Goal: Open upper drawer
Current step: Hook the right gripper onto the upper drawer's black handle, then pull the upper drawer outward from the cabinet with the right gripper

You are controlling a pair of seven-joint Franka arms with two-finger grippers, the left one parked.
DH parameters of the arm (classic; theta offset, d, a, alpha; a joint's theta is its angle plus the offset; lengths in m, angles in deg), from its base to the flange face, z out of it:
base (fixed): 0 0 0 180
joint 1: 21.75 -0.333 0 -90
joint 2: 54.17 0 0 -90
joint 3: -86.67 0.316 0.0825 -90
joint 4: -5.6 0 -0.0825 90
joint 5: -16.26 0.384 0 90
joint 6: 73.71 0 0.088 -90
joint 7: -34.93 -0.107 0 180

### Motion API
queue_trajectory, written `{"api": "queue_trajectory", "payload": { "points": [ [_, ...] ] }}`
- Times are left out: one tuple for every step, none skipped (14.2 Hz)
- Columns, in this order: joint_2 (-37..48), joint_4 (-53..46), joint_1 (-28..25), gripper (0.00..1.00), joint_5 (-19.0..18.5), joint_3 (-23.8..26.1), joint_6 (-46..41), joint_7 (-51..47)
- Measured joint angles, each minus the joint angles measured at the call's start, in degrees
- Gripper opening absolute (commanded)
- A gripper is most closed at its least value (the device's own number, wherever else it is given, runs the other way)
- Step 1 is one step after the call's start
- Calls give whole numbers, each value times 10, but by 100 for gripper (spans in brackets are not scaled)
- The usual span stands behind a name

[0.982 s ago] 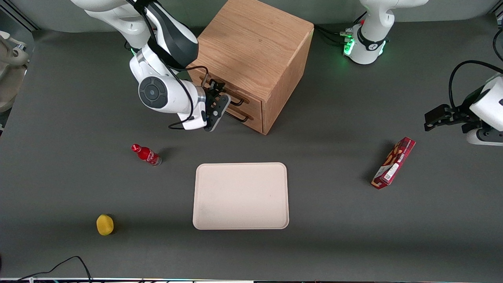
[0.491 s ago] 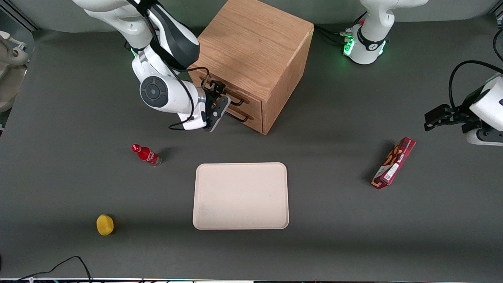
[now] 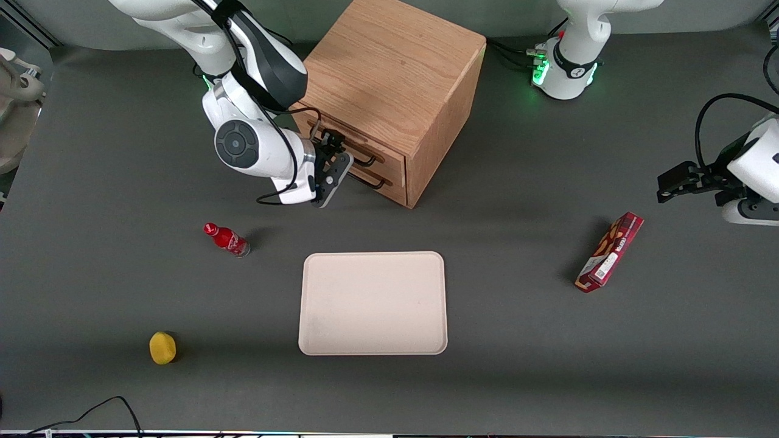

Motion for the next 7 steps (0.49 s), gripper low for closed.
{"api": "queue_trajectory", "payload": {
  "points": [
    [-1, 0, 0, 100, -8, -2, 1, 0],
    [-2, 0, 2, 100, -13, -3, 2, 0],
    [-3, 0, 3, 100, -16, -4, 3, 0],
    [-4, -1, 3, 100, -16, -6, 4, 1],
    [-4, -2, 4, 100, -16, -11, 4, 1],
    [-5, -4, 4, 100, -16, -17, 4, 6],
    [-6, -7, 4, 100, -16, -24, 4, 17]
  ]
}}
